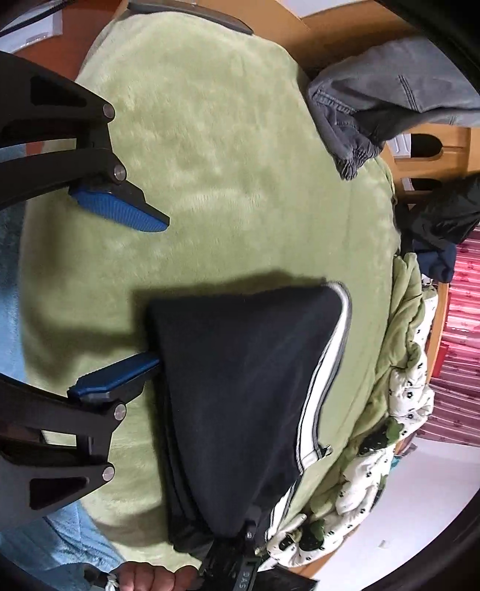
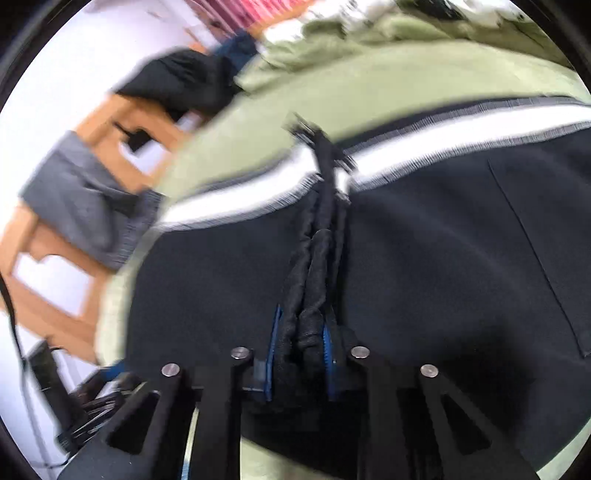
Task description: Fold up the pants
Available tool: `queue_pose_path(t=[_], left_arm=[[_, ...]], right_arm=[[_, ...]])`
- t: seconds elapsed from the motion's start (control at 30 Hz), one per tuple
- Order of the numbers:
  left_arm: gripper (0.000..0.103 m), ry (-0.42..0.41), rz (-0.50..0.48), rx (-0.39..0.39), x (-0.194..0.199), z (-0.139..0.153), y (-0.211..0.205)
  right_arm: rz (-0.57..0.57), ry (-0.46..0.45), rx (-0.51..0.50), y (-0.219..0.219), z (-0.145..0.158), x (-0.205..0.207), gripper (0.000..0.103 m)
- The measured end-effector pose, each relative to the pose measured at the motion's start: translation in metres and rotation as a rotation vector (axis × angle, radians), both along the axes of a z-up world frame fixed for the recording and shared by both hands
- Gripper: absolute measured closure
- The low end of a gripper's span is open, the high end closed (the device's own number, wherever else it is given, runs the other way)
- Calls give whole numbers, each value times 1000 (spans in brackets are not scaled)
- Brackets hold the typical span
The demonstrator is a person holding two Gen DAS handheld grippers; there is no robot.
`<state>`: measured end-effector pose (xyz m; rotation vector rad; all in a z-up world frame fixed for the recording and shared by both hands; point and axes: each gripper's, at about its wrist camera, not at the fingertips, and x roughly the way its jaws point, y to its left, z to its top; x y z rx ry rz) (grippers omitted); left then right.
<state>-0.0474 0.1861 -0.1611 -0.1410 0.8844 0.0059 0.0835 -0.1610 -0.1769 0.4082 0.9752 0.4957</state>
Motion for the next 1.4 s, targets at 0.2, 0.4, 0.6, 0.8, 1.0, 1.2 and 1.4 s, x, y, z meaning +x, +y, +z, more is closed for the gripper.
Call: queue_pose_path(t=[0.2,0.4,0.6,0.8,1.0,1.2,1.4], left_arm=[[37,-28,-6,-94,-11,6,21],[37,-54,5,-139,16,18,31],[37,-156,-151,-318,71,37,15],[37,-91,-152,-345,128,23,-1],[37,59,-45,-324,151,-9,-5],[37,22,-36,-280,143,-4,-13],[37,-154,35,-262,126,22,9]], right_arm=[[28,56,-76,-5,-24,-15,81],[98,-46,-134,-3,8,-14,60],[46,-117,-176,-1,35,42,48],[7,23,-124,5,0,113,48],[54,58,-80,7,-18,123,48],[45,79,-67,6,-20,132,57],[29,-46,-124,7,-6,118,79]])
